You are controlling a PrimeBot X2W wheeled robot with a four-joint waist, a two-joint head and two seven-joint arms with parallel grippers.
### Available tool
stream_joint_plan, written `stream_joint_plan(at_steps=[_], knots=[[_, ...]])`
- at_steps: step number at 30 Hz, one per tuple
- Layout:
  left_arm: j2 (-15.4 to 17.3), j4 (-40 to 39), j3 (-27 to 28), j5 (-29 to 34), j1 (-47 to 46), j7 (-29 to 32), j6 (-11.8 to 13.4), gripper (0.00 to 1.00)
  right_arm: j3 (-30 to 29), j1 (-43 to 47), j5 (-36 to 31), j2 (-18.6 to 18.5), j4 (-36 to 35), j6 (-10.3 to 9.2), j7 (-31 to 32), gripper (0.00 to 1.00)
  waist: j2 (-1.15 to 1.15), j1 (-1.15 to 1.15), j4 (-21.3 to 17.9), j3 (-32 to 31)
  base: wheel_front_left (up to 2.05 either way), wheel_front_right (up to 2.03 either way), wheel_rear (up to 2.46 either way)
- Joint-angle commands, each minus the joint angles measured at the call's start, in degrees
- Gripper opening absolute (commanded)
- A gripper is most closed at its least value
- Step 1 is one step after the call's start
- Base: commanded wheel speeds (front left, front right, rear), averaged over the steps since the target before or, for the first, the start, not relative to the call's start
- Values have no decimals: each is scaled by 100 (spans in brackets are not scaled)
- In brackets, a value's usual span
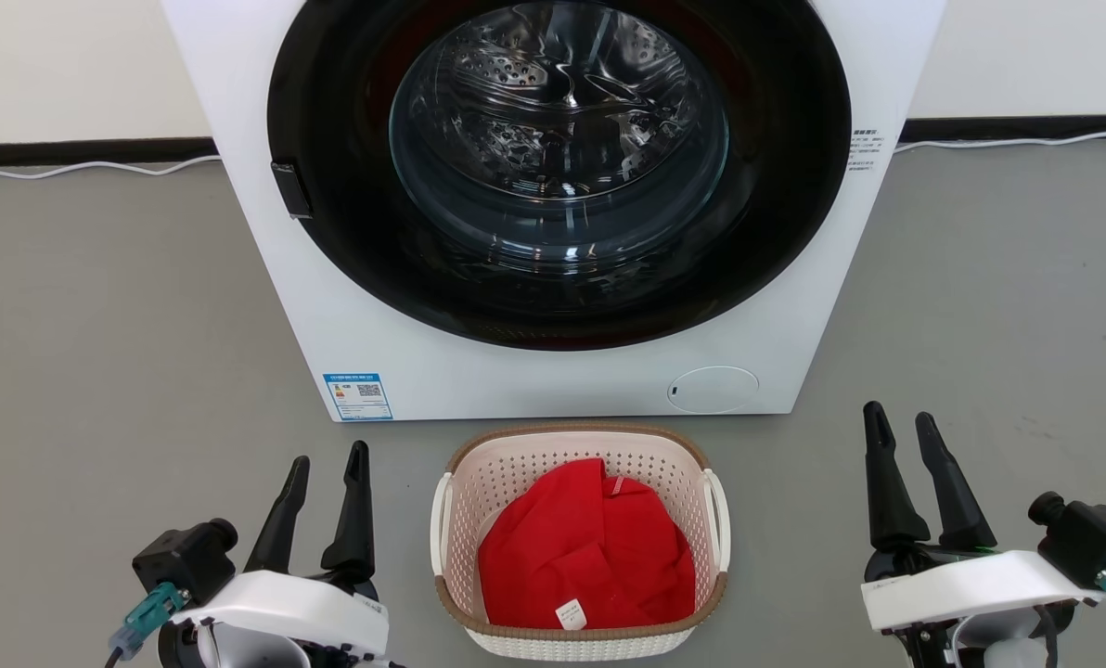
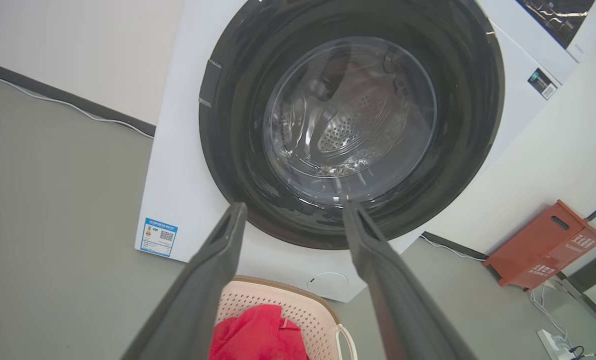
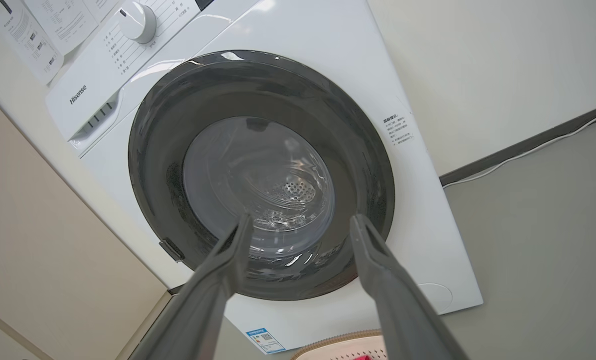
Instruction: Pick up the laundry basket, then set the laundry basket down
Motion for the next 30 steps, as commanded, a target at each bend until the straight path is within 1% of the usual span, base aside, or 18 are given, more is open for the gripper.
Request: stream_joint_plan(at_steps=[1,12,22,30], knots=[[58,-201,101,214,-335,-87,61,100,122,-241,-229,-10,-195,36,-119,100,0,-1,0,2,0,0,0],[66,-235,33,745,-356,-255,125,100,128,-263,-927,18,-154,39,-286,100,0,-1,-6,19,0,0,0],[75,-196,-42,1412,-389,-423,202,100,107,-309,-1624,52,-66,43,-453,100,0,-1,-33,19,0,0,0],[75,-85,-65,1405,-396,-434,244,100,47,-312,-1704,70,48,43,-463,100,0,-1,-46,-4,0,0,0]])
